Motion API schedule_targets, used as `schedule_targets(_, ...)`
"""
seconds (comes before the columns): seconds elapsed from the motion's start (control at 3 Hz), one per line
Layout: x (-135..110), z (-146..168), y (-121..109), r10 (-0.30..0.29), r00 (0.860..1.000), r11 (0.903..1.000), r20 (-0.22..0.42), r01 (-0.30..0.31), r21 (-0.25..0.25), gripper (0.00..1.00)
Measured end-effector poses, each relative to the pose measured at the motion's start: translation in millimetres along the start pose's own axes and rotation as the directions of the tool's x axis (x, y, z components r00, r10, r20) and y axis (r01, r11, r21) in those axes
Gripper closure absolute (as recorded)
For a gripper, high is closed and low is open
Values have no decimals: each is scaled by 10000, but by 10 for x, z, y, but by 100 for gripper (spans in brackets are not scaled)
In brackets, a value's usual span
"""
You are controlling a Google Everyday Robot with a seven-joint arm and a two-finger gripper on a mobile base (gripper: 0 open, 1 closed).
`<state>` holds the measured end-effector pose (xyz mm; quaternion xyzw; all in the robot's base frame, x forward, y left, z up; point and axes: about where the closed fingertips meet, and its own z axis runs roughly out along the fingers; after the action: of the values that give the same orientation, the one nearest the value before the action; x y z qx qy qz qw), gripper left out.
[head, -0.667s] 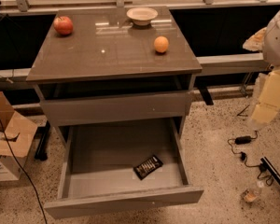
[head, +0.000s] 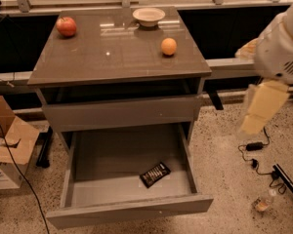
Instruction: Pick rxbar chocolate from middle drawer and place on counter
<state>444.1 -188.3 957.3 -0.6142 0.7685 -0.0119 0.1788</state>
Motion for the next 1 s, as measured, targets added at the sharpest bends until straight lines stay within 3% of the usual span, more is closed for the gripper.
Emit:
schedule_targets(0.33,-459,571,198,-285,9904,9978,1350,362,-551,0)
schedule_targets(0.67,-750,1019,325,-265,9690,9933,2456,532,-1029,0)
schedule_targets(1.0,-929,1747,356,93,9326,9782,3608,663,-1967,0)
